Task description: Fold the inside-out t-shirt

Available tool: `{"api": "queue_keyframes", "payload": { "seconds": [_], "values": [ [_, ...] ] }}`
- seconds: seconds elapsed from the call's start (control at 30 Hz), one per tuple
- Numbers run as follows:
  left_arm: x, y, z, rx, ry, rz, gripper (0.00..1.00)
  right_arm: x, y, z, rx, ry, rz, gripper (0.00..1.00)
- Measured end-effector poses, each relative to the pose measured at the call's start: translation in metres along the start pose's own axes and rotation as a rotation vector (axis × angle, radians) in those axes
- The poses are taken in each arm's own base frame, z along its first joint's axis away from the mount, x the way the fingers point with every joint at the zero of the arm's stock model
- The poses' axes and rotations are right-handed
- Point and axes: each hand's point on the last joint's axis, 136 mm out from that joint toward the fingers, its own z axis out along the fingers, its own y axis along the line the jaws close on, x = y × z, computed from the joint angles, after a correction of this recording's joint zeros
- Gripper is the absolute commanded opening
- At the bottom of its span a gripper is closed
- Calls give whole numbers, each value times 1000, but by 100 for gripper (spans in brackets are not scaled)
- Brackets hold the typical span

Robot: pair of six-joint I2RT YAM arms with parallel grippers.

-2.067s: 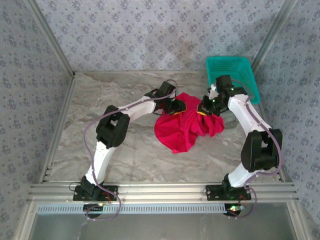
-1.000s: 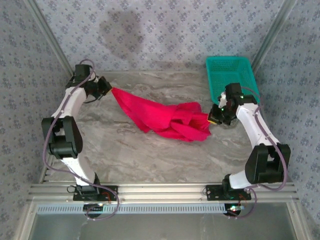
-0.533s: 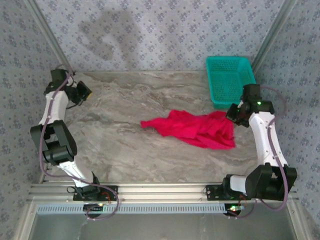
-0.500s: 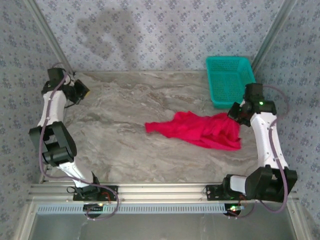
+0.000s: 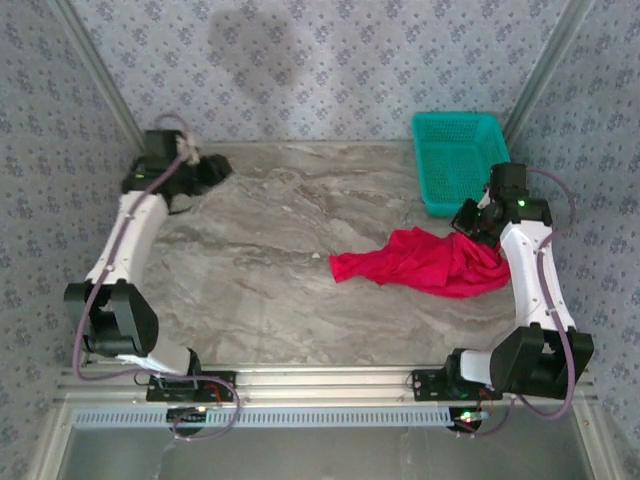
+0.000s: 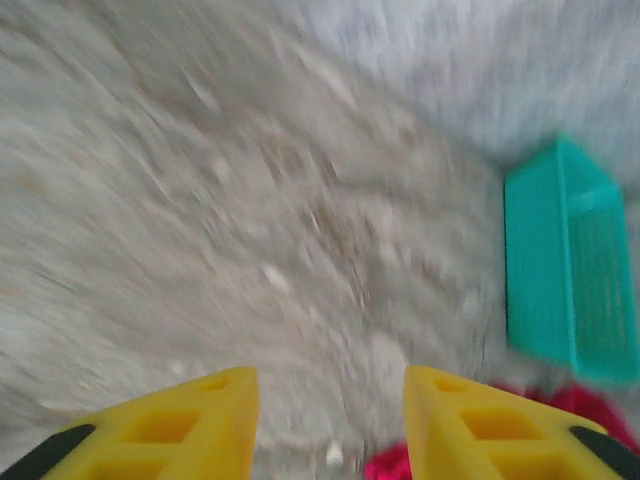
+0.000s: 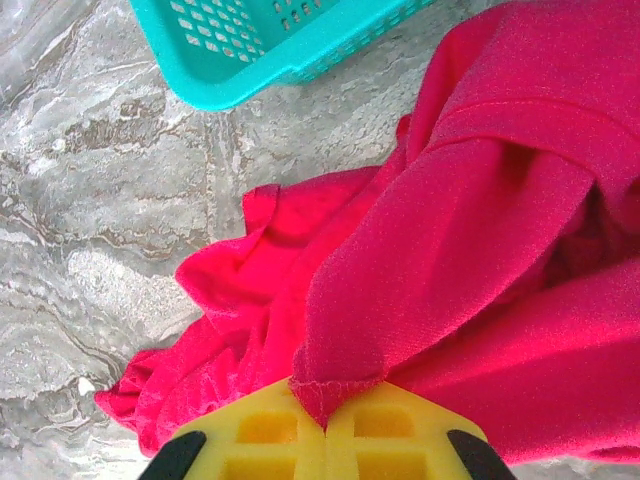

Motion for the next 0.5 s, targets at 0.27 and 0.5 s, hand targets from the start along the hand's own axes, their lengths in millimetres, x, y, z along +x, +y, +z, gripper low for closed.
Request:
{"api": "queue_keyframes", "payload": {
  "seconds": [0.27, 0.5],
  "values": [
    [198, -93, 109, 101, 431, 394, 65, 2, 7, 2, -20, 7, -16, 0],
    [282, -111, 165, 95, 572, 638, 78, 6, 11, 7, -24, 21, -30, 0]
  ]
}}
